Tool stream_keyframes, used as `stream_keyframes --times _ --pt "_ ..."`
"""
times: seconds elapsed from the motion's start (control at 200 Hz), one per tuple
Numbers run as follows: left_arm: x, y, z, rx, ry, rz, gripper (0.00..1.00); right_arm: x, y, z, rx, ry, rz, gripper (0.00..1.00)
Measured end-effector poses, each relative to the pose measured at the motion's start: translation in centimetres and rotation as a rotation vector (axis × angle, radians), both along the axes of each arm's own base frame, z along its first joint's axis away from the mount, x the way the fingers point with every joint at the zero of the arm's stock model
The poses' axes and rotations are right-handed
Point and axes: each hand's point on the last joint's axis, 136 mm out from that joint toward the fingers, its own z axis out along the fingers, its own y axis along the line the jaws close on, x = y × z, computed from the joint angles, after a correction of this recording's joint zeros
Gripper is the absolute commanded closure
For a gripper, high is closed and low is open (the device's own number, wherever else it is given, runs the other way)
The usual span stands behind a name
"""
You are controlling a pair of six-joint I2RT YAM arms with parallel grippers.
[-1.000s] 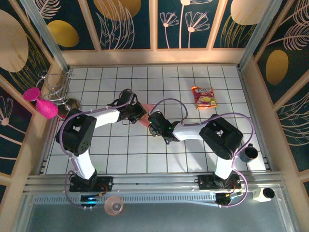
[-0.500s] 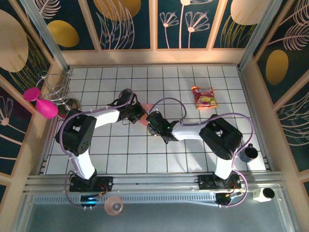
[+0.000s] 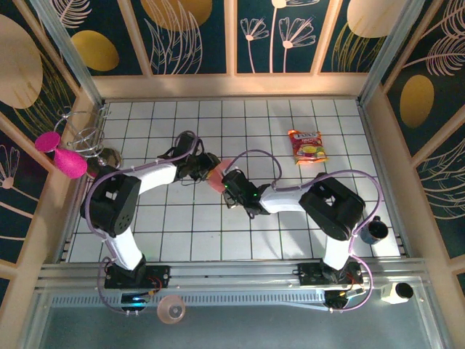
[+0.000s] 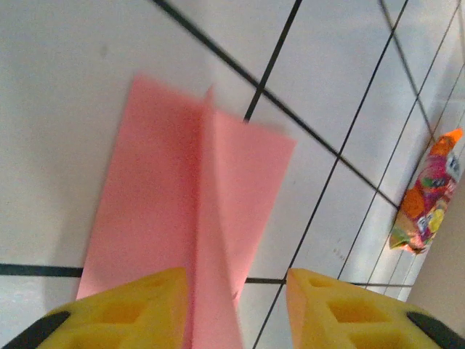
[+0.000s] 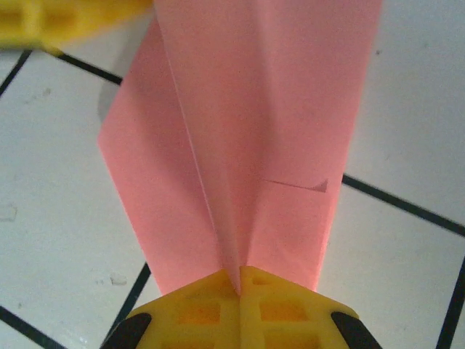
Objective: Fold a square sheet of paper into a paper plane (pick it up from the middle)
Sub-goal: Fourth fold the wing at the center of the table.
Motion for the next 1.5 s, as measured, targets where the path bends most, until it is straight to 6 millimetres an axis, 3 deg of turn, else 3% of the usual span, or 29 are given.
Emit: stream_keyframes --times 0.3,0.481,0.606,0.856,1.041,1.221,1.502 --pt "2.3 4.5 5.3 0.024 -0.155 0.121 0.45 -0.7 0.1 -0.1 0.113 0.056 0.055 0.98" --pt "0.6 5.1 4.3 0.028 -0.159 0.114 0.45 -0.8 -0.1 -0.2 0.213 0.126 0.082 0.99" --pt "-0.7 4.8 2.8 0.008 -0.141 0.074 0.46 -0.5 -0.1 0.2 0.299 0.177 0.095 0.99" --pt "-2.6 2.9 1.8 -0.078 -0.164 -0.009 0.46 0.0 -0.9 1.1 0.469 0.288 0.099 0.99" --pt "-3.8 0.3 2.4 -0.141 -0.195 -0.082 0.48 -0.1 -0.6 1.5 0.542 0.343 0.119 0.99" --pt "-4.4 -2.0 2.4 -0.183 -0.206 -0.135 0.52 -0.8 -0.5 0.4 0.557 0.413 0.122 0.99" --pt "-4.9 -2.1 1.2 -0.175 -0.175 -0.138 0.52 -0.8 -0.5 0.0 0.612 0.478 0.110 0.99"
